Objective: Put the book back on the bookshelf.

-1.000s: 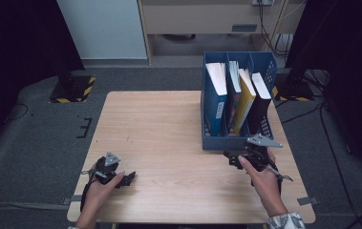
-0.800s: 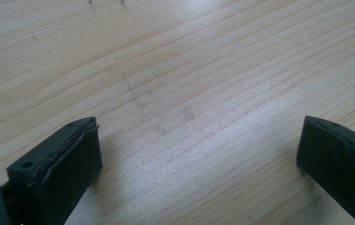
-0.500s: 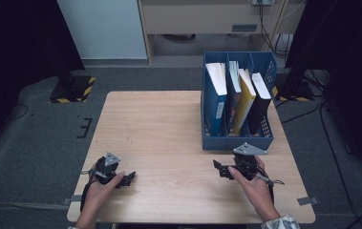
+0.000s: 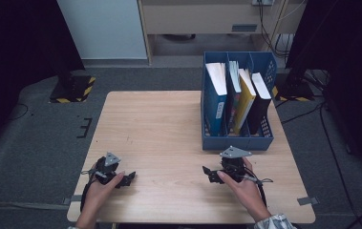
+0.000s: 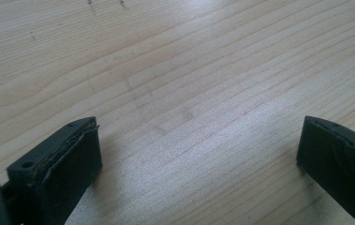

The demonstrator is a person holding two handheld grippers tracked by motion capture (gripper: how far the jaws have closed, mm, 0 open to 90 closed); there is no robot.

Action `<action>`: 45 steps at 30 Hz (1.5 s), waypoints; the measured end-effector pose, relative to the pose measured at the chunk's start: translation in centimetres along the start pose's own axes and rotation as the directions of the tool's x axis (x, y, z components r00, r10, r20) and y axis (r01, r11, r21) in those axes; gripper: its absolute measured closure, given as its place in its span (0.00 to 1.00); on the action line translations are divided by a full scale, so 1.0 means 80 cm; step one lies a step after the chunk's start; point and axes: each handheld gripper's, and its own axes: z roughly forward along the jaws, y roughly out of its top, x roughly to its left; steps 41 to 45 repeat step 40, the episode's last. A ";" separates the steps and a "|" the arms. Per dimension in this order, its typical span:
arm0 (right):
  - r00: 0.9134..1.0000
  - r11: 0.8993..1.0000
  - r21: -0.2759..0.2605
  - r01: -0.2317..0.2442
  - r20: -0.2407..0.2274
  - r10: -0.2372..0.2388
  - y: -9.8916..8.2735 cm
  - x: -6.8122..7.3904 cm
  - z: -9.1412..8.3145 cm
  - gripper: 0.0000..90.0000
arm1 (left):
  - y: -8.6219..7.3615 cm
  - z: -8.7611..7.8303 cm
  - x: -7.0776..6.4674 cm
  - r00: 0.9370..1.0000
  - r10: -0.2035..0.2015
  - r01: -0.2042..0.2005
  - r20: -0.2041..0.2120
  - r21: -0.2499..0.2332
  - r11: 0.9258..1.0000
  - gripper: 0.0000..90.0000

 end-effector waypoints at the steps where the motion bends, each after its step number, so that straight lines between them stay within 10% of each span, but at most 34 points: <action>1: 1.000 1.000 0.004 0.008 -0.005 -0.008 0.000 0.002 0.002 0.05 | 0.000 0.000 0.000 1.000 0.000 0.000 0.000 0.000 1.000 0.00; 17: 0.999 0.996 0.090 0.023 -0.043 -0.019 0.001 0.029 0.053 0.06 | 0.000 0.000 0.000 1.000 0.000 0.000 0.003 -0.002 1.000 0.00; 45: 0.993 0.990 0.143 0.014 0.111 -0.030 0.000 0.042 0.096 0.05 | 0.001 0.001 -0.001 1.000 0.007 -0.007 0.007 0.000 1.000 0.00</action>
